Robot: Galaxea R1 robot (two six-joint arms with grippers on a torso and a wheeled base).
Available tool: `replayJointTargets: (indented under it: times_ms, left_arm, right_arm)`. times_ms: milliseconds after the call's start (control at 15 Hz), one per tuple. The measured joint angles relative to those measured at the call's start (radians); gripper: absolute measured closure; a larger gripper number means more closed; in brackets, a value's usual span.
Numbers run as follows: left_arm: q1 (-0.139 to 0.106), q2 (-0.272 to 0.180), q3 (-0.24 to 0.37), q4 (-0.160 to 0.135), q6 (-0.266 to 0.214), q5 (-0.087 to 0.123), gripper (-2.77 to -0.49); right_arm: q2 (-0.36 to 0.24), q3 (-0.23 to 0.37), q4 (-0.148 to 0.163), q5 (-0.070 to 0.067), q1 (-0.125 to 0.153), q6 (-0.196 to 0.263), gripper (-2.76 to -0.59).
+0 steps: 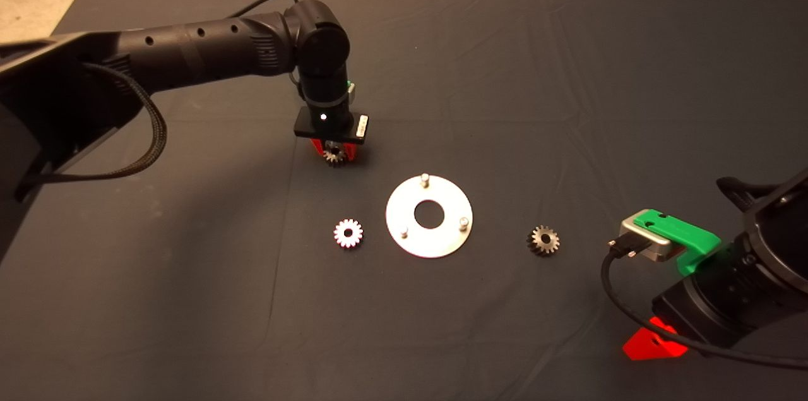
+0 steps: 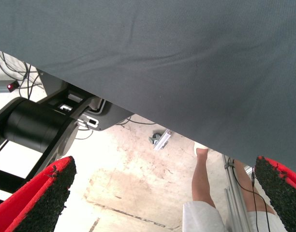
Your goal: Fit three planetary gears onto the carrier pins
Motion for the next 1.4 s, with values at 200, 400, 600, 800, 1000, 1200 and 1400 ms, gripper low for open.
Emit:
replayJointTargets:
  times_ms: [200,400,600,800,1000,1200,1400]
  left_arm:
    - [0.0,0.0,0.0,0.001,0.0,0.001,-1.06]
    - [0.0,0.002,0.0,0.002,0.0,0.004,-1.01]
    - [0.0,0.002,0.0,0.002,0.0,0.013,-0.97]
    - [0.002,0.003,0.014,0.003,0.0,0.024,-0.96]
    - [0.002,0.02,0.016,0.009,-0.001,0.046,-0.96]
    - [0.002,0.04,0.06,0.009,-0.006,0.048,-0.96]
    - [0.002,0.051,0.1,0.006,-0.025,0.048,-0.96]
  right_arm:
    - [0.0,0.0,0.0,0.0,0.0,0.0,-2.75]
    - [0.0,0.0,0.0,-0.001,0.0,0.0,-2.75]
    - [0.0,0.0,0.0,0.0,-0.006,0.0,-2.75]
    - [0.0,0.0,0.0,0.0,-0.005,0.0,-2.75]
    - [0.0,0.0,0.0,0.0,-0.005,0.0,-2.75]
    - [0.0,0.0,0.0,-0.001,-0.005,0.0,-2.75]
    - [0.0,0.0,0.0,-0.001,-0.005,0.0,-2.75]
